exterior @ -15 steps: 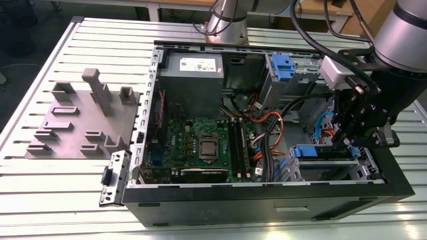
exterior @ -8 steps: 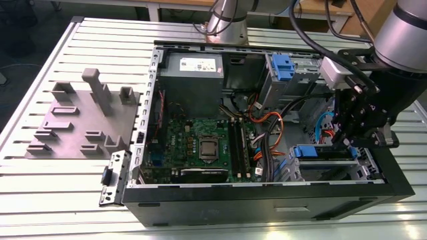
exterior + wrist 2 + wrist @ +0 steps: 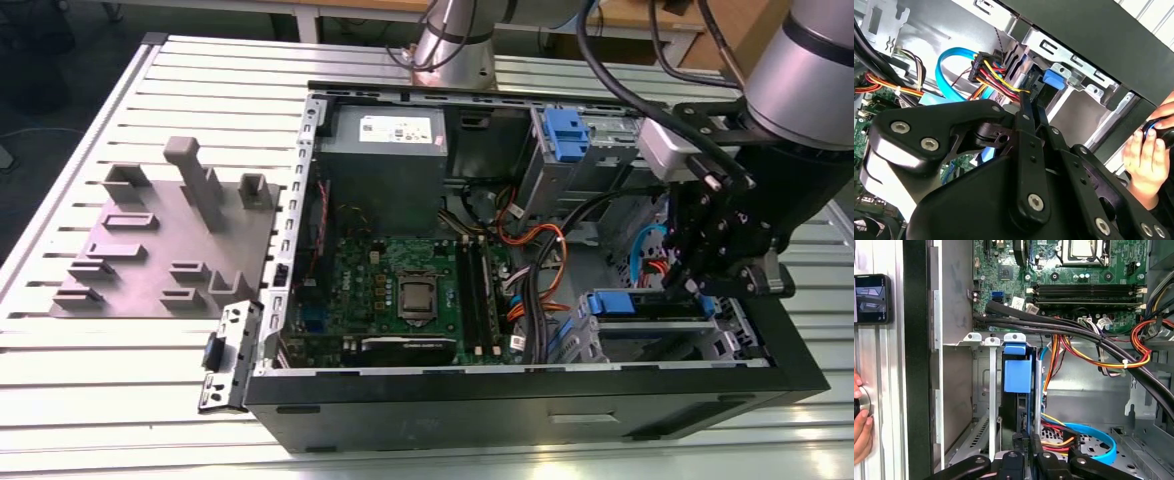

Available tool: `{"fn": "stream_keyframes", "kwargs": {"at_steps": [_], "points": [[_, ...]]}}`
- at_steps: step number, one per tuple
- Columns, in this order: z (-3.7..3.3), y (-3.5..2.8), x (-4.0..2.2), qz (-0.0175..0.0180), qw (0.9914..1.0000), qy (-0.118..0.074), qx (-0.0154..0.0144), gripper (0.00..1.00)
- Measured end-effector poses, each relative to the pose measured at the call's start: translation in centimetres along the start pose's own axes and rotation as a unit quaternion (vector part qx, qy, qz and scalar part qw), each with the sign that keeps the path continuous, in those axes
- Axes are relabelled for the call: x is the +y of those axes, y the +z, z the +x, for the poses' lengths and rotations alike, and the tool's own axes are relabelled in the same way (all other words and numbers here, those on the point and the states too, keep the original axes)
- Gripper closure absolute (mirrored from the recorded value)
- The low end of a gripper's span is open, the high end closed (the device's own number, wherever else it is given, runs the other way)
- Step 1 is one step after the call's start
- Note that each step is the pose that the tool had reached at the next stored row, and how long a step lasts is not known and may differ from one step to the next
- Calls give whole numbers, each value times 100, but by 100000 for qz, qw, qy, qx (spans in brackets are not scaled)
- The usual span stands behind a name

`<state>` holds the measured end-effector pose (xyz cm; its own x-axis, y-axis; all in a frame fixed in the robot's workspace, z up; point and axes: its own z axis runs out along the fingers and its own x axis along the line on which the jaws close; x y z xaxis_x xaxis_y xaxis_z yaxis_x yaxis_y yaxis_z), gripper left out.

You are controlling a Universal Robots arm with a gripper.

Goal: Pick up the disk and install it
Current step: 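Insert the first disk wire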

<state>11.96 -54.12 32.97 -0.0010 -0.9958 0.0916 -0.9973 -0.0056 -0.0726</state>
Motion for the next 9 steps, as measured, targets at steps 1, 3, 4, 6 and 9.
{"fn": "stream_keyframes", "kwargs": {"at_steps": [1, 3, 4, 6, 9], "points": [[-1, 11, 1, 1, 100000, 1, 1, 84], [-3, 29, 2, -3, 100000, -4, 39, 84], [-3, 30, 2, -1, 100000, -3, 43, 84], [-3, 33, 2, -2, 100000, 0, 15, 84], [-3, 34, 2, -2, 100000, 4, 0, 84]]}}
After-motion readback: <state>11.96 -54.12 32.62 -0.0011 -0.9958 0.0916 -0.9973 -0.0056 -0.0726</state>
